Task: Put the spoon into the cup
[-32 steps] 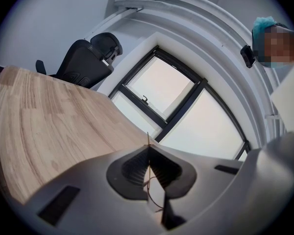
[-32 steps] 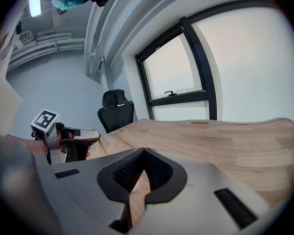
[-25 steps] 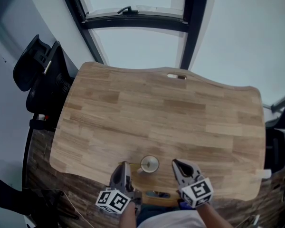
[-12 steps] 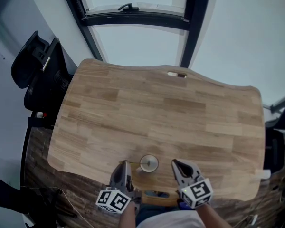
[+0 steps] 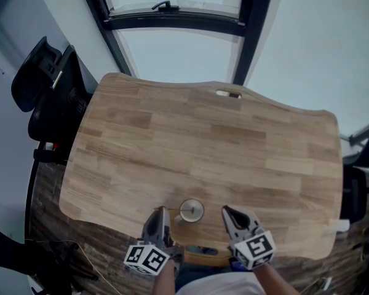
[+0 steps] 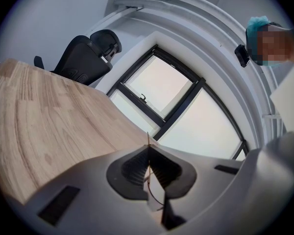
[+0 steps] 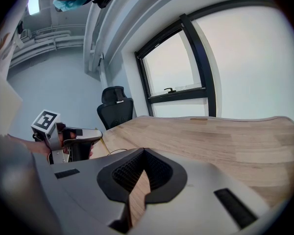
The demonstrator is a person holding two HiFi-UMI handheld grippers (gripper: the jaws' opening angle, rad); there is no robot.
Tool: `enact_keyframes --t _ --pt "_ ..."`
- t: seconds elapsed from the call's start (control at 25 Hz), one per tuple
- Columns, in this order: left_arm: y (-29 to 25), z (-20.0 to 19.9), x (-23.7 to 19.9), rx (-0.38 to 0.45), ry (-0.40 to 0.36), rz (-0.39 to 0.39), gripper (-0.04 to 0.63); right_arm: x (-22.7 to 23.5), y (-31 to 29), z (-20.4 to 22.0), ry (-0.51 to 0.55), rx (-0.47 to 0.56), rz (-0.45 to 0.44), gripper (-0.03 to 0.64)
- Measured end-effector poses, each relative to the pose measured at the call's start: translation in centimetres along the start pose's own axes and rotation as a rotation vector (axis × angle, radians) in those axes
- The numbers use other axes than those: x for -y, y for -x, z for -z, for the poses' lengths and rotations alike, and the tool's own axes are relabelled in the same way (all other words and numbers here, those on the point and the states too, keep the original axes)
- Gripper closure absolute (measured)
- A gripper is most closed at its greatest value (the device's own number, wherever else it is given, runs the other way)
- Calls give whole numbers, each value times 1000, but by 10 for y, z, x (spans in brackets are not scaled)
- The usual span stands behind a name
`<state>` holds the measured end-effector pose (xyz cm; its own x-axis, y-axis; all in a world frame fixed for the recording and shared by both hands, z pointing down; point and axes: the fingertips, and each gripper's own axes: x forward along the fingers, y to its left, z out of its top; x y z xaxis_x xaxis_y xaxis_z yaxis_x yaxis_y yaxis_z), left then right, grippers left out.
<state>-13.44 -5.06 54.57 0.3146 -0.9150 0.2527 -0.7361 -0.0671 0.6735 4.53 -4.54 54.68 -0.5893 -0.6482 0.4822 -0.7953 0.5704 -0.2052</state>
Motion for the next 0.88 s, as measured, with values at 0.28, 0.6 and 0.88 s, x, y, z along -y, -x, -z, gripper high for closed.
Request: enact_keyframes --t 0.28,0.6,0.88 --pt "-4 6 0 -7 -4 4 592 7 -3 -1 -9 29 17 620" --pt "-8 13 0 -23 -6 7 592 10 -2 3 -5 19 17 620" --pt "-9 15 1 -30 -3 9 592 15 -1 2 -3 23 33 620"
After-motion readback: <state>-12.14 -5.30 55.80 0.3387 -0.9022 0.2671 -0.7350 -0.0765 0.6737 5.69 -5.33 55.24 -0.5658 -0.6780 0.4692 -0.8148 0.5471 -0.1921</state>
